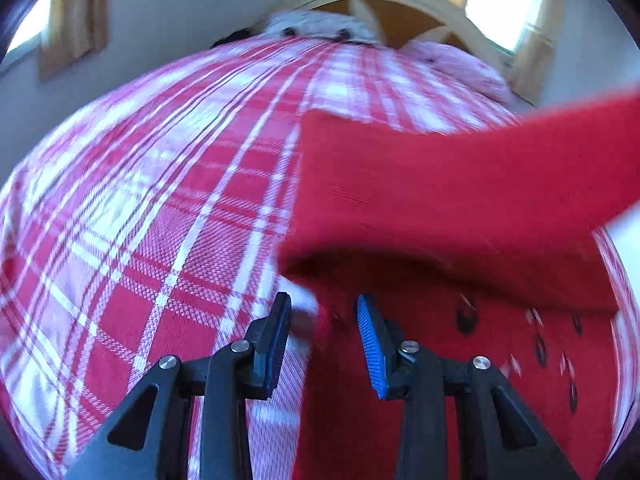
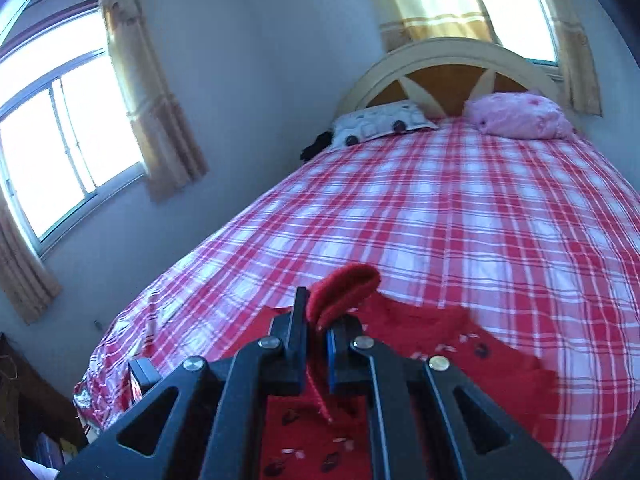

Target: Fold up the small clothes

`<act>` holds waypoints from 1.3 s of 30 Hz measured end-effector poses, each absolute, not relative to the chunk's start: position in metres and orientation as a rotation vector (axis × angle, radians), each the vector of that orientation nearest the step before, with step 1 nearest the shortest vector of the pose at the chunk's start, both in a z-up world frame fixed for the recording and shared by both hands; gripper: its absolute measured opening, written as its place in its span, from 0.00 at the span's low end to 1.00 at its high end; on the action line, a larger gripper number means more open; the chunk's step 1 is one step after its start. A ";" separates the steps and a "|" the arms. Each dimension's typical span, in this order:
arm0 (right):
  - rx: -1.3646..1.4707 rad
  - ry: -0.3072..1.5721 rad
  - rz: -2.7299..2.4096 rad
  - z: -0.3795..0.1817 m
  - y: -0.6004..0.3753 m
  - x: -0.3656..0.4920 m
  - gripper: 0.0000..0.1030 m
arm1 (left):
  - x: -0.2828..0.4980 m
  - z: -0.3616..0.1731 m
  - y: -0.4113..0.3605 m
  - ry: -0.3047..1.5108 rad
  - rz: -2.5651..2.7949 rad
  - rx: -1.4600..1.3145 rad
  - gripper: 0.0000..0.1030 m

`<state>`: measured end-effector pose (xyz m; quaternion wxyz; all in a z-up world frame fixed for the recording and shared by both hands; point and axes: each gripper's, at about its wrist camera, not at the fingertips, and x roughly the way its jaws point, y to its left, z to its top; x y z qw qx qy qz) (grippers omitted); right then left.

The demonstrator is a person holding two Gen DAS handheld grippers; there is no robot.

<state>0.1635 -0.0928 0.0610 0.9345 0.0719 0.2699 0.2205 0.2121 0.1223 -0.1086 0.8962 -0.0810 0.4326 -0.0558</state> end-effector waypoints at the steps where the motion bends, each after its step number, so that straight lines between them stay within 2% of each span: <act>1: 0.161 0.555 0.446 0.059 -0.100 0.166 0.10 | 0.216 -0.109 0.126 0.894 -0.097 -0.208 0.35; 7: 0.161 0.519 0.427 0.074 -0.123 0.170 0.10 | 0.235 -0.109 0.136 0.913 0.023 -0.330 0.35; 11: 0.104 0.515 0.389 0.071 -0.146 0.165 0.10 | 0.230 -0.108 0.124 0.902 0.041 -0.237 0.35; 15: 0.115 0.595 0.301 0.027 -0.181 0.173 0.10 | 0.227 -0.110 0.121 0.881 0.053 -0.194 0.35; 18: 0.113 0.708 0.207 -0.029 -0.208 0.187 0.10 | 0.230 -0.111 0.121 0.884 0.056 -0.187 0.37; 22: 0.108 0.828 0.099 -0.096 -0.230 0.200 0.18 | 0.232 -0.111 0.117 0.886 0.060 -0.159 0.39; 24: 0.166 0.808 0.121 -0.101 -0.242 0.196 0.19 | 0.230 -0.111 0.118 0.887 0.051 -0.159 0.39; 25: 0.202 0.800 0.123 -0.096 -0.249 0.193 0.29 | 0.229 -0.110 0.119 0.888 0.046 -0.160 0.39; 26: 0.234 0.787 0.107 -0.087 -0.256 0.191 0.47 | 0.226 -0.109 0.118 0.889 0.042 -0.159 0.39; 27: 0.260 0.734 0.062 -0.072 -0.266 0.182 0.54 | 0.224 -0.108 0.119 0.890 0.039 -0.155 0.39; 28: 0.267 0.693 0.030 -0.064 -0.272 0.175 0.61 | 0.222 -0.108 0.119 0.892 0.039 -0.150 0.39; 30: 0.247 0.614 -0.049 -0.039 -0.282 0.156 0.62 | 0.218 -0.106 0.120 0.899 0.038 -0.143 0.41; 31: 0.227 0.602 -0.057 -0.031 -0.284 0.149 0.58 | 0.215 -0.104 0.121 0.897 0.042 -0.145 0.41; 34: 0.177 0.621 -0.001 -0.022 -0.273 0.136 0.23 | 0.208 -0.093 0.120 0.854 0.058 -0.148 0.41; 35: 0.161 0.635 0.019 -0.023 -0.266 0.134 0.19 | 0.207 -0.089 0.118 0.840 0.054 -0.142 0.41; 39: 0.106 0.685 0.105 -0.044 -0.233 0.133 0.18 | 0.204 -0.085 0.105 0.835 0.015 -0.096 0.41</act>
